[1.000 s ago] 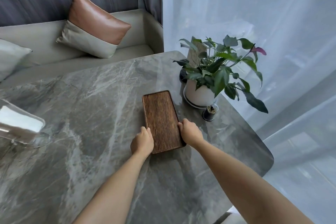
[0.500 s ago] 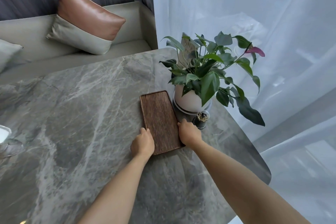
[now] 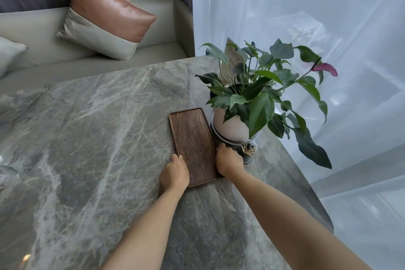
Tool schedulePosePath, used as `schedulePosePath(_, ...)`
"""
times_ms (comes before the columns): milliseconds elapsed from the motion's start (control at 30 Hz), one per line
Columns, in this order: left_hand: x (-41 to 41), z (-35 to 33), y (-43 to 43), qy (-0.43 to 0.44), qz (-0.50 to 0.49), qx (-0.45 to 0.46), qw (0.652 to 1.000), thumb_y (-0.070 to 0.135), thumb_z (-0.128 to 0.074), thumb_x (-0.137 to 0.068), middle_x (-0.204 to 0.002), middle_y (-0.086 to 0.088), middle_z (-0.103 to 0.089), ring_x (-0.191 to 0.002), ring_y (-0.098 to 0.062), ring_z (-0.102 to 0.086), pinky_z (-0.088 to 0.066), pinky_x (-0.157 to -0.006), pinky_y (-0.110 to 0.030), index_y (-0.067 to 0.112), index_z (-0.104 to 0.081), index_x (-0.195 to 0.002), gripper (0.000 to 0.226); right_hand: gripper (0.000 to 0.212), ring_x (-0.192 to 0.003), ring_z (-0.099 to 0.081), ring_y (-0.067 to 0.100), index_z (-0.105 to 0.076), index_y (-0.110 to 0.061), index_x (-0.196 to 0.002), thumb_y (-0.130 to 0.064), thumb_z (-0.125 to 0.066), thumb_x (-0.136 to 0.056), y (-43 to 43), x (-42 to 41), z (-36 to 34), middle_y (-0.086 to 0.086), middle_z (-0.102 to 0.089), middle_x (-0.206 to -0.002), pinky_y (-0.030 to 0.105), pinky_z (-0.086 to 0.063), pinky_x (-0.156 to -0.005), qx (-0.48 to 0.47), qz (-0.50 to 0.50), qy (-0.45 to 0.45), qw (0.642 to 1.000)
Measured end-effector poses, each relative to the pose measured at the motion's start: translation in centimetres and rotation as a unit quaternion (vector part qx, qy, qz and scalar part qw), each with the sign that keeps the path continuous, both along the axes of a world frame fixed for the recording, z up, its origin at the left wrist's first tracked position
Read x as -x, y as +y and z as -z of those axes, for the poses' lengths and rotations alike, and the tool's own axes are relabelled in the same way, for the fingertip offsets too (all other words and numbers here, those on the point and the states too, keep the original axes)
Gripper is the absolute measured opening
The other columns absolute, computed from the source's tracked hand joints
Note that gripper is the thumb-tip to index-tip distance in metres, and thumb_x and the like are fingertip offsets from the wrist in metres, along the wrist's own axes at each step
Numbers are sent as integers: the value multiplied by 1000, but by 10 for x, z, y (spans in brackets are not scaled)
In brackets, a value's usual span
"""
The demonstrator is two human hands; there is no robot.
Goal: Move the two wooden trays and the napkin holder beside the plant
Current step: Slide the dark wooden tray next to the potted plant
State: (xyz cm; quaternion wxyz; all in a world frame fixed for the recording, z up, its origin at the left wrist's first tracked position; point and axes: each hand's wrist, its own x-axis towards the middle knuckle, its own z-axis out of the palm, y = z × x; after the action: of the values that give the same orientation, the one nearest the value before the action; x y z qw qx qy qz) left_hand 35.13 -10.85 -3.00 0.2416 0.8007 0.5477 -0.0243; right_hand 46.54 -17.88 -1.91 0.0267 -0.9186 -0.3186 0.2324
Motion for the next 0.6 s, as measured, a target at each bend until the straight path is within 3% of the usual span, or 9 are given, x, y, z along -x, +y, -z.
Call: schedulePosePath(600,-13,10,7,76,91,-30,992,26,-22,-103,-113,-18,-68,-105,-35,-64,-49,-83,-40,2,-43,-120,37,30,-112,-60,36,-43,4,-122,2,-29,-95,10,-10,7,22,-61,-123,43,-50,-85,46,-13,-36,998)
